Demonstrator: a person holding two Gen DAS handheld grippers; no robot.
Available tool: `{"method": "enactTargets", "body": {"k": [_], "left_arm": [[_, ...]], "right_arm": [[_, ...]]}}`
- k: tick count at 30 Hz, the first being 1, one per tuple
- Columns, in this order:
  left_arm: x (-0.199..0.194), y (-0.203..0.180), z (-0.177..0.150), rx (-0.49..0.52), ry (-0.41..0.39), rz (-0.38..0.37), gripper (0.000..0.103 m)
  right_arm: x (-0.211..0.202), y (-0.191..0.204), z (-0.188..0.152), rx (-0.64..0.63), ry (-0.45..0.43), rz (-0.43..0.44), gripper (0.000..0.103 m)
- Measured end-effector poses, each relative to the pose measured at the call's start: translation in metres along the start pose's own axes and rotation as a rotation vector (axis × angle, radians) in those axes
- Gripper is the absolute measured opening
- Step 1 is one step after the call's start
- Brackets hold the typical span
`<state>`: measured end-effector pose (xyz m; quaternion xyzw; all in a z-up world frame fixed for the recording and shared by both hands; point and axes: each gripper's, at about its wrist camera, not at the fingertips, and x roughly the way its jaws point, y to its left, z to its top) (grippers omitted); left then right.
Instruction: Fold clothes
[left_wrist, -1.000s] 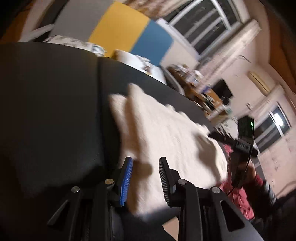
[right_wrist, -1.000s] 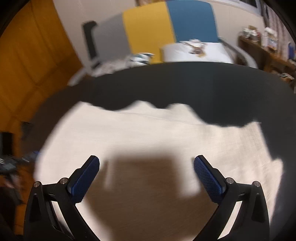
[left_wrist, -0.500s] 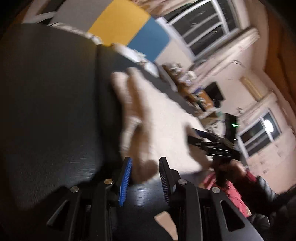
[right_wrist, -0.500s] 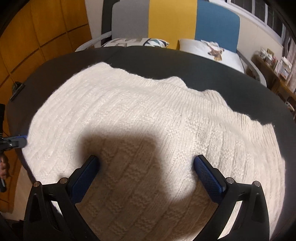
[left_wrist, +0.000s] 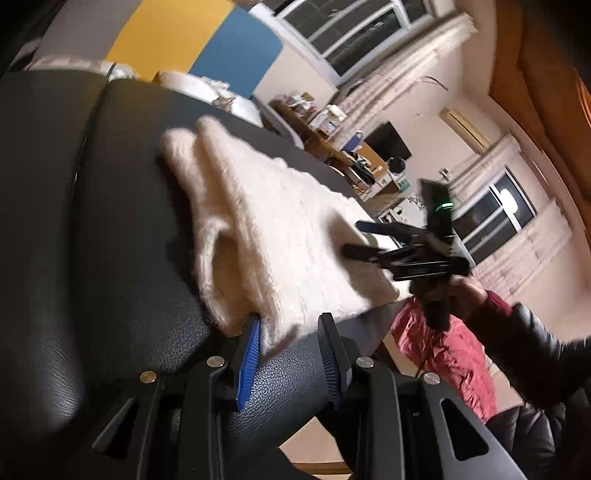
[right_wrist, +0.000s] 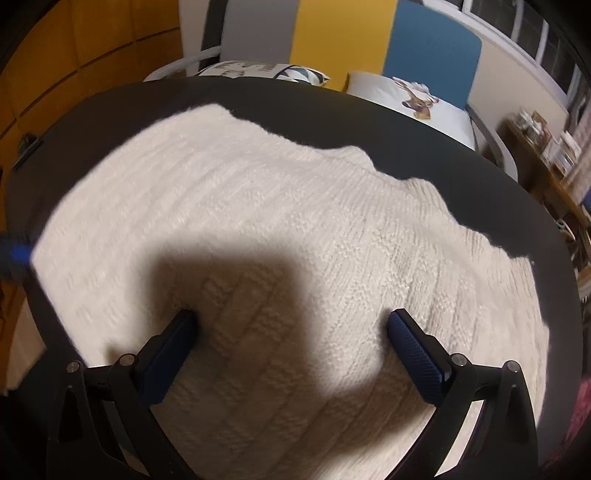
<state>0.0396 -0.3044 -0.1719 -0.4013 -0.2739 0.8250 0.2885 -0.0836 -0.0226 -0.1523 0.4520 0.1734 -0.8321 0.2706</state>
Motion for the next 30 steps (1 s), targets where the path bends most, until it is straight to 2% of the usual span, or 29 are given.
{"method": "enactTargets", "body": {"k": [5,6,7,8,9,11,13,15,17,18,20,22,24,27,30], "left_arm": [[-0.006,0.008,-0.005,-0.057,-0.028,-0.105,0.029],[-0.008,0.007,-0.007,-0.044,-0.035,-0.106,0.025],[-0.009,0.002,-0.008,-0.009,-0.039,-0.075,0.014],[-0.01,-0.003,-0.009,0.032,-0.042,-0.036,0.008],[-0.011,-0.004,-0.011,0.051,-0.033,-0.008,0.006],[-0.012,-0.005,-0.017,0.079,-0.009,0.044,0.005],[-0.013,-0.003,-0.026,0.107,0.035,0.101,0.004],[-0.015,-0.005,-0.029,0.113,0.083,0.094,0.002],[-0.022,-0.005,-0.025,0.085,0.064,0.087,0.015],[-0.026,-0.004,-0.021,0.059,0.041,0.07,0.025],[-0.039,0.003,-0.012,-0.008,-0.023,0.043,0.025],[-0.053,0.012,-0.003,-0.074,-0.093,0.005,0.028],[-0.059,0.018,0.004,-0.096,-0.127,0.009,0.03],[-0.047,0.021,0.014,-0.119,-0.102,0.028,0.033],[-0.019,0.02,0.017,-0.14,-0.026,0.008,0.036]], "right_arm": [[-0.005,0.028,0.029,-0.04,-0.024,0.121,0.103],[-0.005,0.034,0.035,-0.049,-0.03,0.146,0.103],[-0.006,0.04,0.041,-0.057,-0.035,0.171,0.103],[-0.002,0.043,0.045,-0.055,-0.033,0.183,0.103],[0.004,0.046,0.049,-0.048,-0.03,0.189,0.103],[0.034,0.046,0.056,-0.038,0.041,0.167,0.103],[0.047,0.047,0.052,-0.054,0.013,0.144,0.103],[0.054,0.047,0.046,-0.064,-0.025,0.132,0.103],[0.052,0.043,0.044,-0.045,-0.045,0.147,0.103],[0.05,0.042,0.043,-0.042,-0.052,0.152,0.103],[0.044,0.042,0.043,-0.048,-0.05,0.154,0.103],[0.026,0.042,0.041,-0.048,-0.075,0.196,0.103],[0.007,0.042,0.036,-0.053,-0.103,0.244,0.103],[-0.016,0.049,0.015,-0.106,-0.096,0.246,0.103],[-0.017,0.048,-0.006,-0.081,-0.055,0.208,0.103]]}}
